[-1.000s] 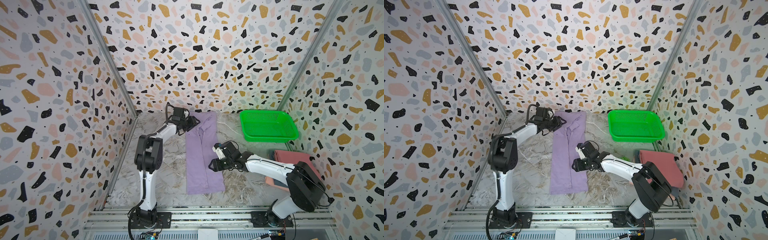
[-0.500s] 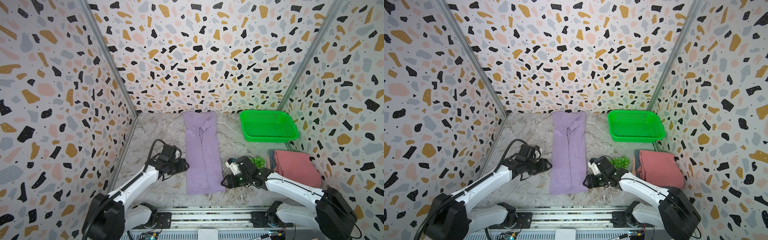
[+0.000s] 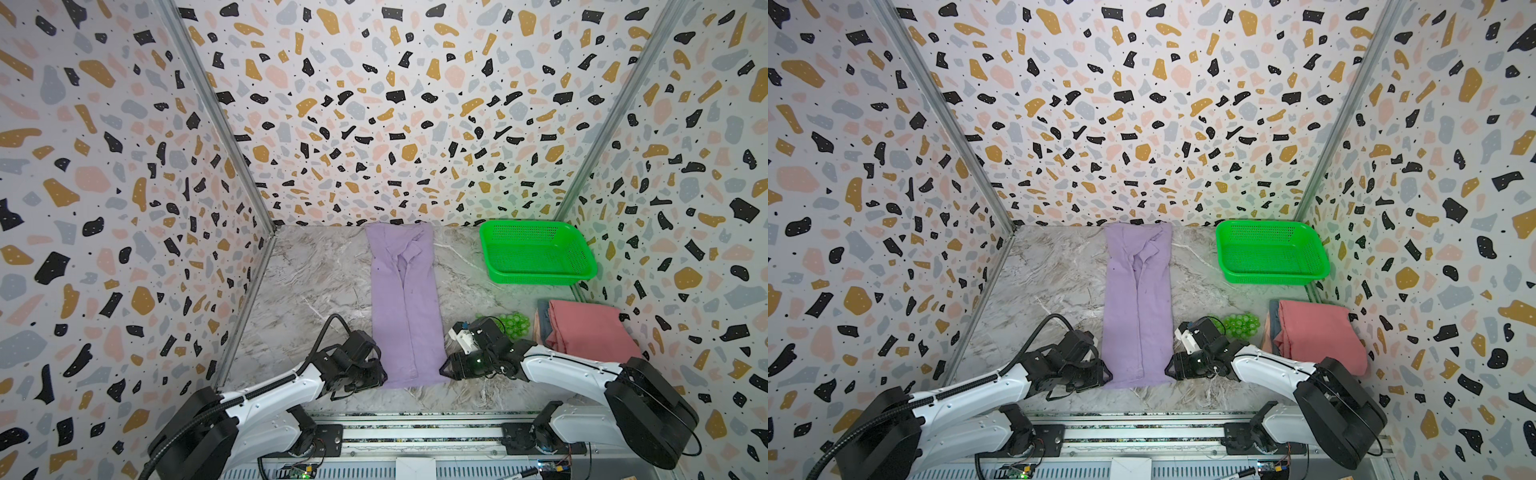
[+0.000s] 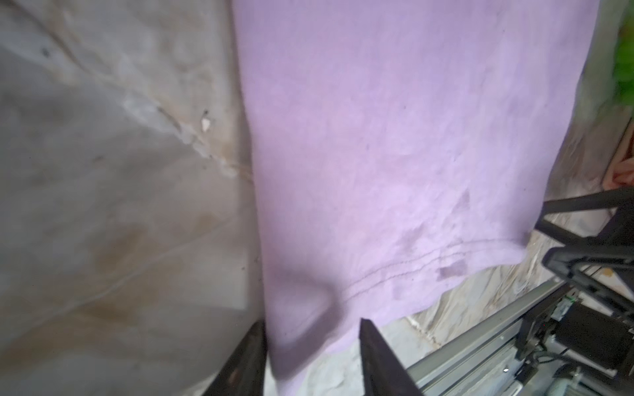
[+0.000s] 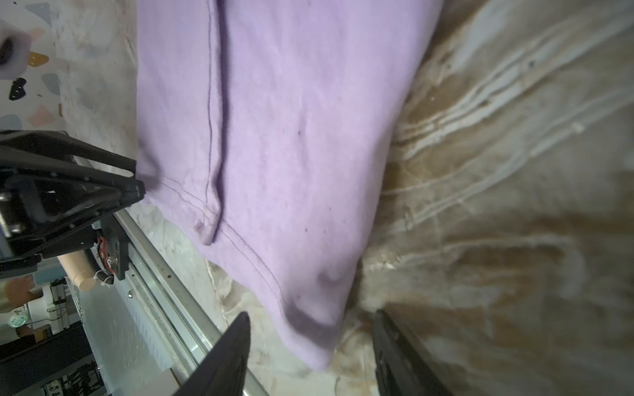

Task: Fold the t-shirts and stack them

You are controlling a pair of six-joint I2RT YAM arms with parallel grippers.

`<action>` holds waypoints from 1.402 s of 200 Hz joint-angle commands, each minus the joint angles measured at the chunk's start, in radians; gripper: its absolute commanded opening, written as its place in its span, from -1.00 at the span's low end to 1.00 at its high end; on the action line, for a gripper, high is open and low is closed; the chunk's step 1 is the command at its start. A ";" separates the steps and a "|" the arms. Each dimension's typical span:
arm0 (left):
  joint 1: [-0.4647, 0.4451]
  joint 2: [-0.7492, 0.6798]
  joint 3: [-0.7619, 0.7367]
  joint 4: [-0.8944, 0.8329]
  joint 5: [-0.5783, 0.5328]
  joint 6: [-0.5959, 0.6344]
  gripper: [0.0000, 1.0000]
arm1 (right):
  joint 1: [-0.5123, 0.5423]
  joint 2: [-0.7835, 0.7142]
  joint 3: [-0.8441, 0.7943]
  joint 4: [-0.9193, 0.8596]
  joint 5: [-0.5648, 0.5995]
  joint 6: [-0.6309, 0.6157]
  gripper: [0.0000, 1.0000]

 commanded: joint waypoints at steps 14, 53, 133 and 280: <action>-0.013 0.008 -0.007 0.075 -0.018 -0.068 -0.59 | 0.054 0.070 0.005 -0.039 0.014 0.008 -0.11; -0.052 -0.086 -0.016 0.025 -0.035 -0.124 -1.00 | 0.152 0.058 0.028 -0.097 0.048 0.018 -1.00; -0.147 -0.246 0.177 -0.094 -0.131 -0.212 -1.00 | 0.094 -0.148 0.217 -0.215 0.119 0.024 -1.00; 0.442 0.807 0.982 -0.084 0.146 0.364 -1.00 | -0.297 0.834 1.124 -0.173 -0.036 -0.149 -1.00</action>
